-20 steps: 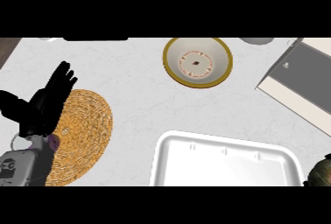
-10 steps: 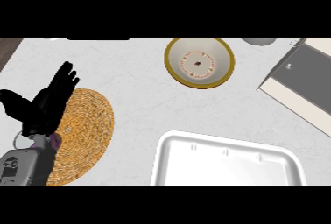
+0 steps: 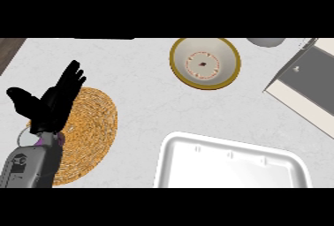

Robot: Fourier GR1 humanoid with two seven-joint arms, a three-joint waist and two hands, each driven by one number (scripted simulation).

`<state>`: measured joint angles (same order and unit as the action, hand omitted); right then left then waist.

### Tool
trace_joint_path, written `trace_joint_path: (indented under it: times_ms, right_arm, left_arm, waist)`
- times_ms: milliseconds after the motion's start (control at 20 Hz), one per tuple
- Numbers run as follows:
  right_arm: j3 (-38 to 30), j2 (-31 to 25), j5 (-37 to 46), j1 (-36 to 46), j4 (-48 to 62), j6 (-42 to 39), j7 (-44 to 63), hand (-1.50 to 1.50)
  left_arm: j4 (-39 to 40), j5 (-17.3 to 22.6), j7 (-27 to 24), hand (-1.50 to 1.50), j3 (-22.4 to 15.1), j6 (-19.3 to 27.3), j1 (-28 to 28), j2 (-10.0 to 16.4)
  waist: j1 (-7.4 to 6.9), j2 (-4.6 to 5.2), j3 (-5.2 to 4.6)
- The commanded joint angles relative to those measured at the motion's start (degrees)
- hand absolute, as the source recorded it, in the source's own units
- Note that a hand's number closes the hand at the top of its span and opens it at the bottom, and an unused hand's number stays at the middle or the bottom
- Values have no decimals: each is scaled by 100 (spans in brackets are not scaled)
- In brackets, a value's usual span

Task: Pick the squash from the tray and place it in the tiered shelf

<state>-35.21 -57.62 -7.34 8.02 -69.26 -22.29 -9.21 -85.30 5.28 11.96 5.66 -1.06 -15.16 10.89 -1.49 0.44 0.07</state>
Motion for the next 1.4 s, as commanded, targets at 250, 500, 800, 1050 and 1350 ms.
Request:
trace_joint_path:
  times_ms: [250,500,800,1050,1350]
  right_arm:
    - [88,-119,344,1454,2361,360,-1478,-150]
    - [147,-706,398,2175,3517,-85,-1773,-150]
    - [323,-1519,349,2181,4495,-1959,-1465,-150]
    - [68,-2095,269,2083,5056,-2407,-1775,-150]
    - [-110,-2207,-37,1799,5147,-3251,-1945,-150]
  left_arm:
    - [58,59,125,0,107,-41,-148,71]
    - [207,-168,78,0,-62,93,-249,-76]
    - [-135,-37,197,0,-53,15,-32,-66]
    - [-55,-33,-74,0,15,-25,61,-55]
    - [-140,81,207,0,229,-6,11,132]
  waist:
    - [17,-10,3]
    - [45,-6,2]
    - [-34,8,14]
    - [-10,37,32]
    - [165,-18,69]
